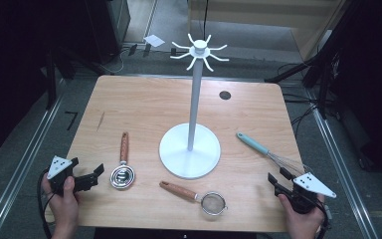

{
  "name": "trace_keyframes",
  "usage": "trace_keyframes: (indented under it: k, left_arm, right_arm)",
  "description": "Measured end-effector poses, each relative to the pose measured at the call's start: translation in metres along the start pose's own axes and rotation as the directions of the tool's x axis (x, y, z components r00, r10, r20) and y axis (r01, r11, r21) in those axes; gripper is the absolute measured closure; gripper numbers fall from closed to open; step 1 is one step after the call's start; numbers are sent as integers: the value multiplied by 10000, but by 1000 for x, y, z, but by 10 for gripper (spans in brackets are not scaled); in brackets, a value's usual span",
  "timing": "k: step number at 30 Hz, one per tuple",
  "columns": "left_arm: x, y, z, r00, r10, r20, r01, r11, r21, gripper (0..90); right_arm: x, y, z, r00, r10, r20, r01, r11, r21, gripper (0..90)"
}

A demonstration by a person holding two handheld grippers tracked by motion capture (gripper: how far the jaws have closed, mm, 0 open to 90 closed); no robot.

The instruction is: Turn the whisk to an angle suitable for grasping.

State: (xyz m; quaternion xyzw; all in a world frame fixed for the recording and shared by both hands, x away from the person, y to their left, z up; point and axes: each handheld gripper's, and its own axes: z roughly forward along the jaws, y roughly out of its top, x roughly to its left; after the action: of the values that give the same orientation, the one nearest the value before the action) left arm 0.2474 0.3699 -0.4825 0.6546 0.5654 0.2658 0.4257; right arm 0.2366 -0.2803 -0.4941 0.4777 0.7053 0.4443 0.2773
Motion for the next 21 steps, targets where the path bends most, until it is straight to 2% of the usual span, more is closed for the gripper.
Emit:
trace_keyframes:
  k: [4, 5, 7, 8, 9, 10, 11, 12, 13, 14, 15, 16, 17, 21]
  left_arm:
    - [1, 0, -1, 10000, -11, 80, 12, 9999, -107, 0]
    - [1, 0, -1, 10000, -48, 77, 49, 9999, -105, 0]
    - [1, 0, -1, 9999, -73, 72, 74, 9999, -98, 0]
    - [1, 0, -1, 9999, -74, 73, 75, 9999, -99, 0]
    - [1, 0, -1, 9999, -73, 76, 74, 9999, -105, 0]
    - [1, 0, -1, 9999, -73, 76, 74, 9999, -105, 0]
    - [1, -1, -2, 9998, -131, 134, 133, 9998, -149, 0]
    - [1, -1, -2, 9998, -131, 134, 133, 9998, -149, 0]
    - [2, -1, -2, 9998, -134, 154, 137, 9998, -168, 0]
    - [2, -1, -2, 9998, -134, 154, 137, 9998, -168, 0]
    - [2, -1, -2, 9998, -134, 166, 136, 9998, -133, 0]
    - [2, -1, -2, 9998, -143, 172, 145, 9998, -143, 0]
    - [2, -1, -2, 9997, -141, 176, 143, 9998, -136, 0]
    - [2, -1, -2, 9998, -119, 165, 121, 9998, -136, 0]
  right_arm:
    - [4, 9, -2, 9993, -294, 210, 282, 9981, 549, 477]
    - [9, 17, -3, 9977, -679, 76, 667, 9920, 1072, 489]
    - [10, 20, -3, 9967, -815, -51, 816, 9893, 1211, 485]
    - [11, 23, -2, 9946, -1008, -267, 1036, 9836, 1478, 465]
    - [12, 28, 1, 9924, -1124, -503, 1201, 9736, 1943, 419]
    - [12, 28, 1, 9924, -1124, -503, 1201, 9736, 1943, 419]
    - [10, 33, 5, 9899, -1143, -842, 1316, 9617, 2405, 415]
    - [10, 33, 5, 9899, -1143, -842, 1316, 9617, 2405, 415]
    - [8, 41, 6, 9870, -1286, -962, 1509, 9473, 2825, 443]
    - [8, 41, 6, 9870, -1286, -962, 1509, 9473, 2825, 443]
    - [5, 50, 7, 9849, -1393, -1029, 1647, 9372, 3076, 476]
    - [5, 53, 8, 9829, -1515, -1050, 1775, 9315, 3176, 481]
    - [5, 53, 8, 9829, -1515, -1050, 1775, 9315, 3176, 481]
    - [1, 71, 17, 9710, -2088, -1167, 2374, 9006, 3642, 519]
